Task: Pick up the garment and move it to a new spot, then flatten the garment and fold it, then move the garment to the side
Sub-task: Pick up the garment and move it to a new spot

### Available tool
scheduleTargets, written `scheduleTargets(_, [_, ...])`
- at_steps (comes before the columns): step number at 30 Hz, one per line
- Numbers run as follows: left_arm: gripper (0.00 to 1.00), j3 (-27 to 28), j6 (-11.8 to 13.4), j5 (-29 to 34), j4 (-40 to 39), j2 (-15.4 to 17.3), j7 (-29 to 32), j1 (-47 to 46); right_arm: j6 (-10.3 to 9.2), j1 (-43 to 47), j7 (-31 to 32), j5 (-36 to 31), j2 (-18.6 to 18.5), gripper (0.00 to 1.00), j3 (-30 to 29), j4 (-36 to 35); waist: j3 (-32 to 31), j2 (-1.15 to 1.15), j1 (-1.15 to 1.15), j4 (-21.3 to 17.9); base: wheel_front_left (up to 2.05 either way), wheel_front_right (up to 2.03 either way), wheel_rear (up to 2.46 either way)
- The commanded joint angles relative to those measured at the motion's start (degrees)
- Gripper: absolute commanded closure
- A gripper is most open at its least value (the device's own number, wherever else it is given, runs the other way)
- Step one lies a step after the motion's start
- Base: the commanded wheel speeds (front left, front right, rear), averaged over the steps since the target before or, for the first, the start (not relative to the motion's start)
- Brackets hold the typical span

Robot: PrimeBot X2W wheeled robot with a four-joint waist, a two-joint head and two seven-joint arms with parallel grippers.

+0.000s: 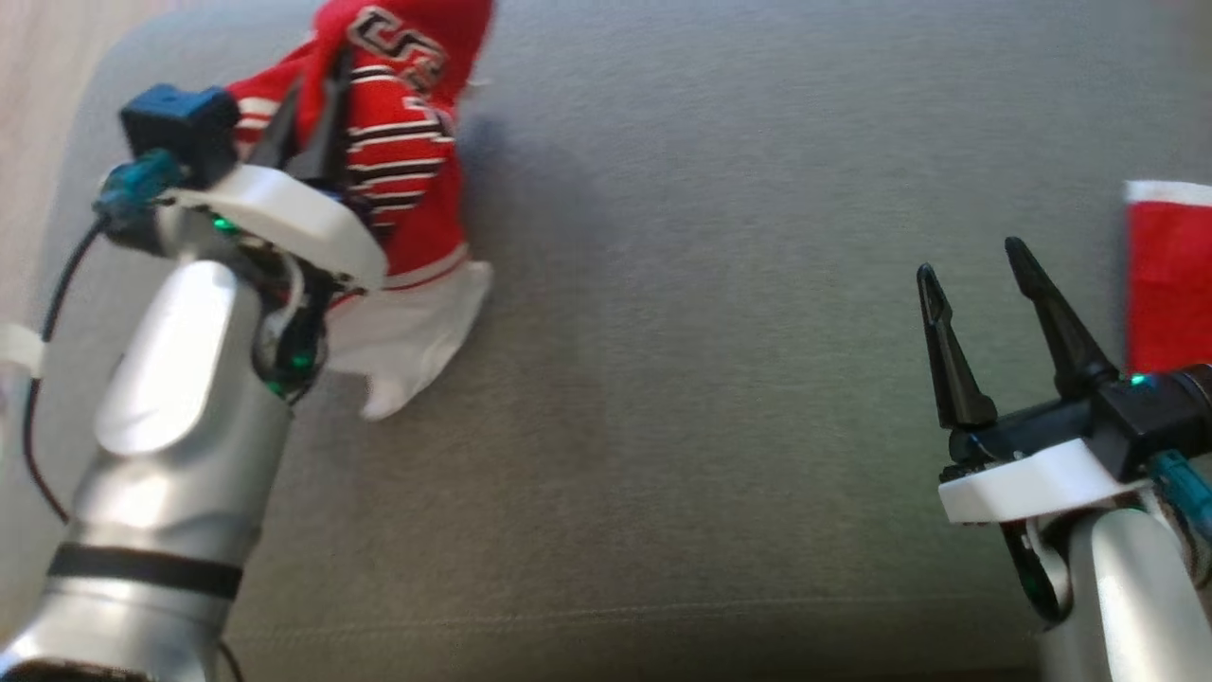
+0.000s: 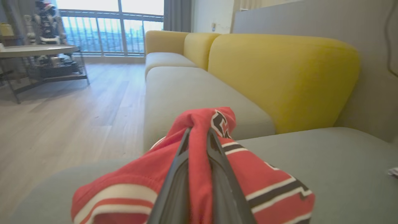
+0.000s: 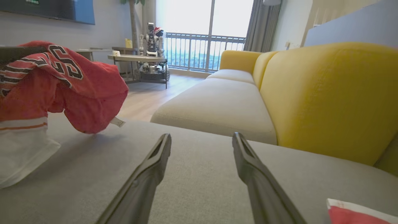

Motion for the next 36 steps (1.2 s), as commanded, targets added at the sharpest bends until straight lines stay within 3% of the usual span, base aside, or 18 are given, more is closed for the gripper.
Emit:
scheduleTargets(1, [1.00, 1.32, 0.49, 0.25, -4.08, 1.97, 0.60, -1.32, -0.02, -0.61, -0.52, 0.60, 0.27, 0.00, 1.35, -2.54, -1.62, 0.00, 0.01, -3.27, 0.00, 0.00, 0.00])
scheduleTargets(7, [1.00, -1.67, 2.93, 0.30, -15.84, 0.35, 7.46, 2.99, -0.02, -1.14, -0.52, 1.54, 0.28, 0.00, 0.82, -4.99, -1.52, 0.00, 0.01, -9.90, 0.00, 0.00, 0.00])
scheduleTargets(13, [1.00, -4.85, 4.35, 0.36, -19.03, -2.66, 10.81, 4.80, -0.02, -1.66, -0.52, 1.84, 0.29, 0.00, 0.32, -7.24, 0.49, 0.00, 0.01, -17.59, 0.00, 0.00, 0.00])
scheduleTargets(22, [1.00, -8.35, 3.13, 0.88, -8.74, -4.74, 9.99, 5.13, -0.02, -1.67, -0.52, 4.88, 0.29, 0.00, 1.16, -7.59, 4.02, 0.00, 0.01, -26.15, 0.00, 0.00, 0.00])
scheduleTargets(31, [1.00, -10.98, 1.34, 1.22, 1.82, -6.12, 6.77, 4.37, -0.02, -0.88, -0.52, 6.53, 0.29, 0.00, 2.36, -6.82, 4.44, 0.00, 0.01, -26.61, 0.00, 0.00, 0.00])
scheduleTargets(32, [0.93, -11.14, 1.45, 1.24, 2.52, -6.40, 6.26, 4.16, -0.02, -0.81, -0.52, 6.61, 0.29, 0.00, 2.44, -6.78, 4.18, 0.00, 0.01, -26.16, 0.00, 0.00, 0.00])
scheduleTargets(33, [0.30, -11.44, 1.57, 1.40, 3.00, -6.69, 5.58, 3.96, -0.02, -0.71, -0.52, 6.64, 0.29, 0.00, 2.50, -6.71, 3.81, 0.00, 0.01, -25.57, 0.00, 0.00, 0.00])
scheduleTargets(34, [0.00, -11.65, 1.78, 1.50, 3.23, -6.98, 4.72, 3.80, -0.02, -0.60, -0.52, 6.61, 0.29, 0.00, 2.58, -6.55, 3.40, 0.00, 0.01, -24.94, 0.00, 0.00, 0.00])
scheduleTargets(36, [0.00, -11.78, 2.31, 1.11, 3.25, -7.60, 2.95, 3.95, -0.02, -0.32, -0.52, 6.43, 0.29, 0.00, 2.76, -6.06, 2.20, 0.00, 0.01, -23.38, 0.00, 0.00, 0.00])
